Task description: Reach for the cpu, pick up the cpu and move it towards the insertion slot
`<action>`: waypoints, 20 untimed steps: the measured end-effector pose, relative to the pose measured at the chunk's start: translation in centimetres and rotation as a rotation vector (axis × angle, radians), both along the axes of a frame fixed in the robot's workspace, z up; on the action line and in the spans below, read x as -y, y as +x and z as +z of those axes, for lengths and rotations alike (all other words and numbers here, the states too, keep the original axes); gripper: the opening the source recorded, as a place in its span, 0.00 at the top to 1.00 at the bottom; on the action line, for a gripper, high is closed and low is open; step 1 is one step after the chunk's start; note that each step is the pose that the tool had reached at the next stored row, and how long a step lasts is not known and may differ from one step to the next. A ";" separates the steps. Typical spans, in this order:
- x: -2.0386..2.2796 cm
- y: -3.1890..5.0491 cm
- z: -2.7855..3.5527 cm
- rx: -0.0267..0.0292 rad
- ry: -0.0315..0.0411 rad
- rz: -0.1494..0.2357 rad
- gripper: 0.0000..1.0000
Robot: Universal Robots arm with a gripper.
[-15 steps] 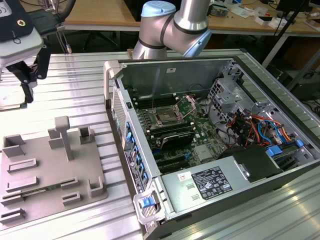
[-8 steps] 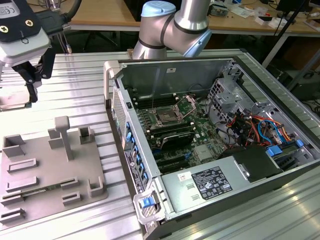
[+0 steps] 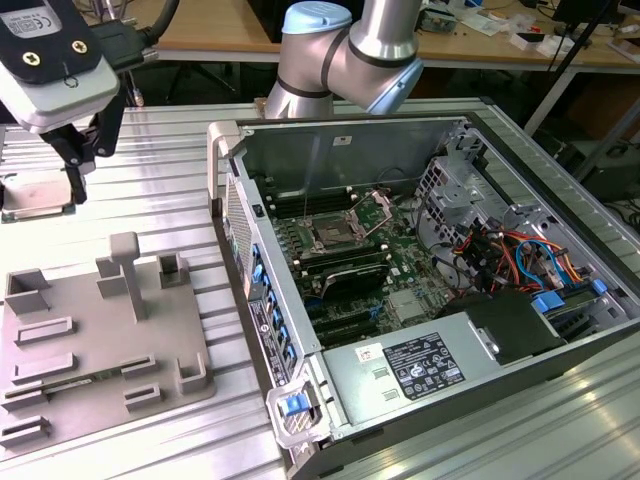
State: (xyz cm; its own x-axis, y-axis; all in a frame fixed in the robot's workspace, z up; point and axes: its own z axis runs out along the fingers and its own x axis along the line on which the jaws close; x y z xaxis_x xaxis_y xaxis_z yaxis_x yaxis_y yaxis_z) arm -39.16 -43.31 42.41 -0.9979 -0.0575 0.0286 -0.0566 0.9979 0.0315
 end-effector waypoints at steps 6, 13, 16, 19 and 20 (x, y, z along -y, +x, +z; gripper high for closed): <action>0.00 0.63 -0.01 0.0000 -0.0001 0.000 0.45; 0.00 1.41 -0.03 0.0000 0.0000 0.000 0.45; 0.00 1.70 -0.03 0.0000 0.0000 0.000 0.45; 0.00 2.04 -0.04 0.0000 0.0000 0.000 0.45; 0.00 2.14 -0.04 -0.0001 -0.0001 0.000 0.45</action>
